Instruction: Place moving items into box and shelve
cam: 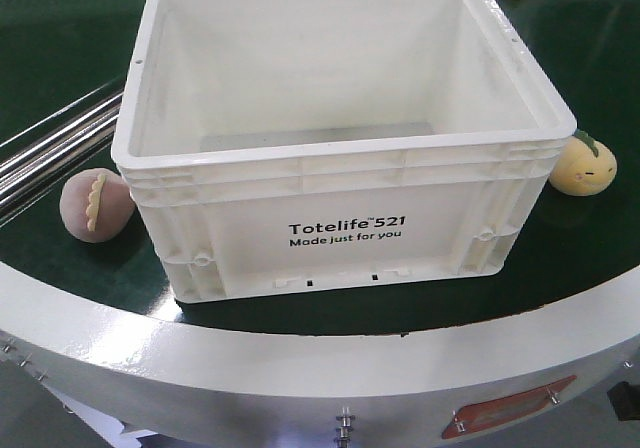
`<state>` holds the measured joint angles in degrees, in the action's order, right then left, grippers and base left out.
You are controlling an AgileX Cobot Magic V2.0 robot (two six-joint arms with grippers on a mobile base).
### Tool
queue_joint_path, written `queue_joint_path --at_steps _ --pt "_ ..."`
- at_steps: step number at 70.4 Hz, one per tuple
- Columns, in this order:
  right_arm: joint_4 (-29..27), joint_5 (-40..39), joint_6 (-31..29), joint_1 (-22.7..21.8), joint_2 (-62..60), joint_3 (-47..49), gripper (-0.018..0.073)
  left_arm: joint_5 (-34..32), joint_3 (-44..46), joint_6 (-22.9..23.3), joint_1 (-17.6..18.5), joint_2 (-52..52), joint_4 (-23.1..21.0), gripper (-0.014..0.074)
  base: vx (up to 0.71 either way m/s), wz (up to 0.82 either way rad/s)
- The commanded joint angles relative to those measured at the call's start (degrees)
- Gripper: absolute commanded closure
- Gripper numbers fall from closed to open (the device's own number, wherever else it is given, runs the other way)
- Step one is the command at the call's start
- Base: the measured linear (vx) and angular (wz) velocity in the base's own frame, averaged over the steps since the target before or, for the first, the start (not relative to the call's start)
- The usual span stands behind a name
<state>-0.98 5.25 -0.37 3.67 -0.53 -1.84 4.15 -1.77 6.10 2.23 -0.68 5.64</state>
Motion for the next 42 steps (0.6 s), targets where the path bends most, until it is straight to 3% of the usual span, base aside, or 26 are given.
queue_joint_path --at_steps 1,15,33,42 --pt "0.29 -4.38 -0.25 0.05 -0.78 -0.05 0.0574 -5.28 -0.6 0.64 -0.18 -0.95 -0.49 0.0622 0.0 0.0" --pt "0.29 -6.27 -0.24 0.05 -0.78 0.47 0.0574 -8.22 -0.45 1.01 -0.18 -0.88 -0.54 0.0622 0.0 0.0" --pt "0.59 0.75 -2.96 0.05 1.33 9.31 0.0574 -7.67 0.11 9.51 -0.18 -0.84 -0.53 0.0622 0.0 0.0" --pt "0.59 2.43 -2.8 0.05 7.29 15.66 0.0574 -5.28 4.94 8.32 -0.18 1.74 0.08 0.0622 0.0 0.0"
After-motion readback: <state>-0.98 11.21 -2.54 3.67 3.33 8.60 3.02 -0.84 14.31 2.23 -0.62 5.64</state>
